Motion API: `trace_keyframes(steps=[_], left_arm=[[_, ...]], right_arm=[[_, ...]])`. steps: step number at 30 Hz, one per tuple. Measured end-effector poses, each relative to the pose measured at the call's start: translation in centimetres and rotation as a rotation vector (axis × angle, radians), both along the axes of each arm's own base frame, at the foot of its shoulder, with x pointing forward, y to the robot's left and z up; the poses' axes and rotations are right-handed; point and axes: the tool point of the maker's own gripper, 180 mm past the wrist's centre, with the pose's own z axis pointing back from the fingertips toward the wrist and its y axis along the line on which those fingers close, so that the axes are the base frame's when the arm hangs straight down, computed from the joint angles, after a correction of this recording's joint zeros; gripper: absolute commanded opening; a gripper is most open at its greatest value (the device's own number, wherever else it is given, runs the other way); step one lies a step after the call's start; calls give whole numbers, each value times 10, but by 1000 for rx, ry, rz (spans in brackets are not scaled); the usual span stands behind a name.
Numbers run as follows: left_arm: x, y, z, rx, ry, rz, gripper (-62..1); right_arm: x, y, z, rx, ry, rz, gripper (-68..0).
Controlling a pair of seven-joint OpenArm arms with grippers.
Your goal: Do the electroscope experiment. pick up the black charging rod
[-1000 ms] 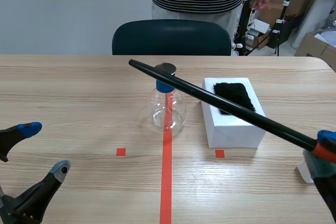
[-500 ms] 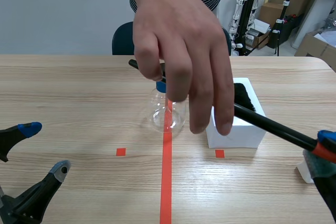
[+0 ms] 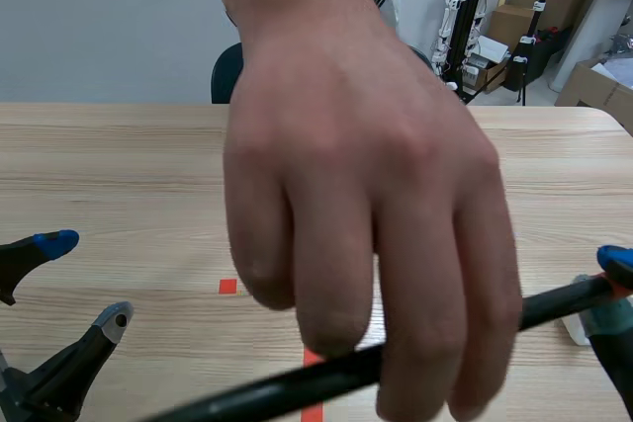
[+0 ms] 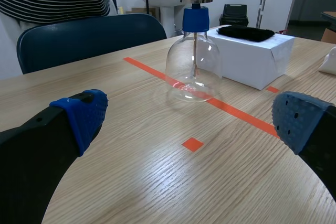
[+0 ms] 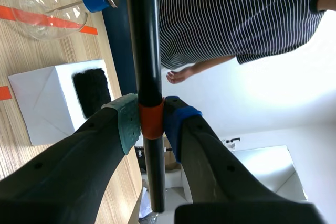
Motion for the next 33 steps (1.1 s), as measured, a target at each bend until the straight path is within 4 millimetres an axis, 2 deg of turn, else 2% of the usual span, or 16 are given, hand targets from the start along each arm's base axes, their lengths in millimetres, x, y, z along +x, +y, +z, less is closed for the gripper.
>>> trace_keyframes(steps=[33], left_arm=[[0,0,0,0,0,0,14]], right_arm=[[0,0,1,-4,-11,-1,-575]])
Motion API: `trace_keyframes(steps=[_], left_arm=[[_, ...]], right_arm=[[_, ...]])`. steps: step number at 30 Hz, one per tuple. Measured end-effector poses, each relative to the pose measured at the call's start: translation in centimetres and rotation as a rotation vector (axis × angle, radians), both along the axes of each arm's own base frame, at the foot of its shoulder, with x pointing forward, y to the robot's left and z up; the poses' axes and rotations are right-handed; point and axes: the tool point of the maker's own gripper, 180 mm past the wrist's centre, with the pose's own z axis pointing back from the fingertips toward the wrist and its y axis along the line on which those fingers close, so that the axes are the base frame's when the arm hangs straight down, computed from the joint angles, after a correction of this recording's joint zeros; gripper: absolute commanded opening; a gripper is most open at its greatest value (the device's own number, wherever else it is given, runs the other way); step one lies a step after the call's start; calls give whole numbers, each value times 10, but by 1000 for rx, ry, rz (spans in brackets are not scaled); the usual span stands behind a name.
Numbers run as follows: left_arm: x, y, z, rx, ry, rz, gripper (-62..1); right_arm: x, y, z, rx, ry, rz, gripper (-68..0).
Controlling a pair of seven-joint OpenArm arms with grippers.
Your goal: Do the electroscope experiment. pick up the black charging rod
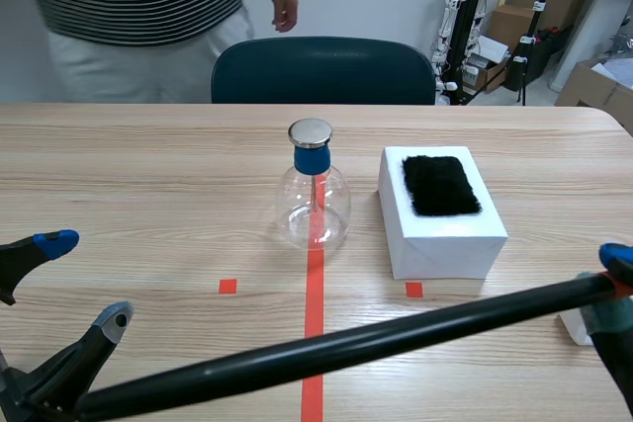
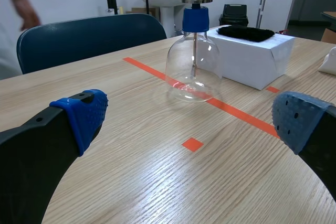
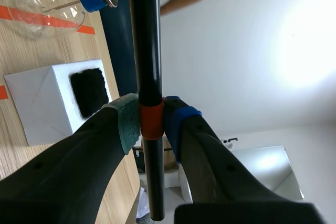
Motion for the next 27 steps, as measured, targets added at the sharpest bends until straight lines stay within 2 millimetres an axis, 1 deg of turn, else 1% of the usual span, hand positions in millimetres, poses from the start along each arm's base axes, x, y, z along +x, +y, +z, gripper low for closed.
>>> trace_keyframes(steps=[27], left_arm=[[0,0,0,0,0,0,14]], right_arm=[[0,0,-1,-4,1,3,-565]])
